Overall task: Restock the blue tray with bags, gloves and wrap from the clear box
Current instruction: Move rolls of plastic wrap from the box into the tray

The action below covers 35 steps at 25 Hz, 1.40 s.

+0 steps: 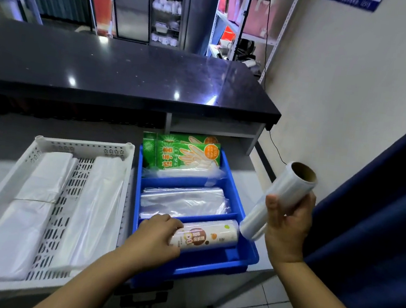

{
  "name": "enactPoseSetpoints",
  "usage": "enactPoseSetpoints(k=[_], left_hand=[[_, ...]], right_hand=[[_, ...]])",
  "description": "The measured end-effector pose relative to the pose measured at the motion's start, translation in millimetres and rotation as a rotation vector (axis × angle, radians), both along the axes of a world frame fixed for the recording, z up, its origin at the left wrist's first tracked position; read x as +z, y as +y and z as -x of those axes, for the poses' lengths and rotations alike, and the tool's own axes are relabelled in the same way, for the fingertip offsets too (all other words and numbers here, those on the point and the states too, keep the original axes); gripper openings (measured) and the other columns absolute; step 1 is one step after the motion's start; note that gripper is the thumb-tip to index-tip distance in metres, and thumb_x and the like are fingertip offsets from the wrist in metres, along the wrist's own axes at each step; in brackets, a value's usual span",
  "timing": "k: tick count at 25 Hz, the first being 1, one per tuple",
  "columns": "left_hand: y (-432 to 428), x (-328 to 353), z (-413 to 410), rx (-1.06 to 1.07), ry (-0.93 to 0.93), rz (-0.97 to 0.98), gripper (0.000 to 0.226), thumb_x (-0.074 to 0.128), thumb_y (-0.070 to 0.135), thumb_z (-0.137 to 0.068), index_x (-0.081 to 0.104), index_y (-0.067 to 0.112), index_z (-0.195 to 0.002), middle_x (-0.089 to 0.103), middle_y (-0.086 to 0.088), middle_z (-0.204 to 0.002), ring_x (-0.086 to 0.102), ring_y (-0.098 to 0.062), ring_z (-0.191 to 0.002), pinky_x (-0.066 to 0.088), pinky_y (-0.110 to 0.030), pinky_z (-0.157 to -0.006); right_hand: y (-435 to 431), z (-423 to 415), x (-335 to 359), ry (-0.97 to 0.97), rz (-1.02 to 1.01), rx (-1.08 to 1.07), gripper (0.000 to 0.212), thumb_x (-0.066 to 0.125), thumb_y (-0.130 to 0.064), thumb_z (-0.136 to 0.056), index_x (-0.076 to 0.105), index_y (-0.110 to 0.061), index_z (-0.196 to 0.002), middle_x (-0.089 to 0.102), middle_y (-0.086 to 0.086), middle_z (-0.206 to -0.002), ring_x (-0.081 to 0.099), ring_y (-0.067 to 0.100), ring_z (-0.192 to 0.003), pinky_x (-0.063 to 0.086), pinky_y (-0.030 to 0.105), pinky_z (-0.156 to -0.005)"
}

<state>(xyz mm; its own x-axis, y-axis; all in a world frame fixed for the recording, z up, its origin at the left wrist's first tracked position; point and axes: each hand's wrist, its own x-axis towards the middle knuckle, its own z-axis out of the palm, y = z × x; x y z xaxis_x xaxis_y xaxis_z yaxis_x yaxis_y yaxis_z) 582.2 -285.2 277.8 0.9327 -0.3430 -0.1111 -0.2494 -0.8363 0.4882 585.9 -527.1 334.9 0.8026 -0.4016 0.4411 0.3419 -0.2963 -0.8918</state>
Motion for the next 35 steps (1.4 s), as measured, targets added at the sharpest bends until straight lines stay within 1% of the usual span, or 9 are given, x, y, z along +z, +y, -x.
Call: enactPoseSetpoints(k=[5, 9, 11, 17, 20, 22, 26, 29, 35], left_hand=[[-30, -13, 1, -0.044, 0.012, -0.014, 0.052, 0.055, 0.038, -0.079, 0.046, 0.027, -0.129, 0.05, -0.001, -0.122, 0.041, -0.021, -0.115, 0.037, -0.034, -0.097], [-25, -22, 2, 0.018, 0.0, -0.017, 0.05, 0.067, 0.044, -0.072, 0.056, 0.028, -0.118, 0.048, 0.005, -0.112, 0.038, -0.016, -0.107, 0.039, -0.028, -0.091], [-23, -23, 2, 0.027, -0.006, -0.008, 0.047, 0.069, 0.043, -0.071, 0.059, 0.028, -0.114, 0.048, 0.006, -0.11, 0.038, -0.014, -0.105, 0.039, -0.026, -0.088], [-2, -21, 5, 0.064, -0.018, -0.006, 0.044, 0.071, 0.044, -0.07, 0.06, 0.028, -0.11, 0.047, 0.009, -0.11, 0.036, -0.008, -0.105, 0.041, -0.024, -0.09], [5, -15, 7, 0.055, -0.015, 0.012, 0.045, 0.07, 0.043, -0.072, 0.059, 0.028, -0.112, 0.048, 0.009, -0.111, 0.036, -0.006, -0.104, 0.041, -0.024, -0.094], [14, -9, 11, 0.079, -0.048, 0.071, 0.041, 0.069, 0.037, -0.074, 0.061, 0.027, -0.113, 0.054, 0.008, -0.112, 0.043, -0.009, -0.108, 0.039, -0.023, -0.093], [60, 2, 15, 0.316, -0.244, 0.069, 0.028, 0.067, 0.018, -0.077, 0.066, 0.021, -0.105, 0.064, 0.0, -0.105, 0.052, -0.021, -0.103, 0.04, -0.029, -0.088], [83, 1, 27, 0.445, -0.283, 0.115, 0.019, 0.063, 0.014, -0.083, 0.067, 0.02, -0.101, 0.064, 0.0, -0.103, 0.052, -0.02, -0.101, 0.039, -0.028, -0.085], [81, -14, 47, 0.489, -0.279, 0.172, 0.017, 0.053, 0.023, -0.09, 0.061, 0.025, -0.106, 0.058, 0.007, -0.106, 0.047, -0.007, -0.096, 0.037, -0.022, -0.079]], right_hand=[[-4, -6, -1, 0.061, 0.06, -0.004, 0.059, 0.066, -0.042, -0.071, 0.042, -0.03, -0.123, 0.056, -0.016, -0.106, 0.059, -0.005, -0.095, 0.048, 0.01, -0.074], [-3, -4, -5, 0.095, 0.138, 0.051, 0.049, 0.067, -0.046, -0.071, 0.038, -0.058, -0.109, 0.052, -0.033, -0.102, 0.056, -0.013, -0.095, 0.048, 0.001, -0.066], [-2, -6, -6, 0.116, 0.143, 0.083, 0.049, 0.067, -0.047, -0.071, 0.038, -0.063, -0.107, 0.052, -0.038, -0.1, 0.056, -0.013, -0.096, 0.046, 0.0, -0.064], [10, -10, -5, 0.105, 0.123, 0.248, 0.046, 0.07, -0.036, -0.073, 0.043, -0.055, -0.105, 0.055, -0.042, -0.099, 0.058, -0.012, -0.097, 0.046, 0.001, -0.059], [27, -13, -3, 0.131, 0.147, 0.317, 0.047, 0.07, -0.047, -0.067, 0.041, -0.054, -0.103, 0.057, -0.032, -0.102, 0.062, 0.0, -0.095, 0.052, 0.01, -0.063], [39, -16, -4, 0.16, 0.309, 0.338, 0.051, 0.069, -0.056, -0.064, 0.041, -0.049, -0.106, 0.057, -0.016, -0.109, 0.062, 0.01, -0.093, 0.052, 0.017, -0.071], [63, -24, -22, 0.14, 1.012, 0.541, 0.066, 0.077, -0.043, -0.068, 0.05, -0.026, -0.125, 0.062, 0.002, -0.115, 0.056, 0.022, -0.101, 0.049, 0.038, -0.087], [83, -23, -46, 0.197, 1.421, 0.73, 0.069, 0.064, -0.048, -0.077, 0.039, -0.024, -0.136, 0.053, 0.007, -0.124, 0.047, 0.027, -0.112, 0.035, 0.036, -0.092], [82, -28, -58, 0.204, 1.48, 0.737, 0.068, 0.058, -0.051, -0.081, 0.033, -0.026, -0.139, 0.052, 0.005, -0.124, 0.045, 0.027, -0.111, 0.035, 0.036, -0.091]])
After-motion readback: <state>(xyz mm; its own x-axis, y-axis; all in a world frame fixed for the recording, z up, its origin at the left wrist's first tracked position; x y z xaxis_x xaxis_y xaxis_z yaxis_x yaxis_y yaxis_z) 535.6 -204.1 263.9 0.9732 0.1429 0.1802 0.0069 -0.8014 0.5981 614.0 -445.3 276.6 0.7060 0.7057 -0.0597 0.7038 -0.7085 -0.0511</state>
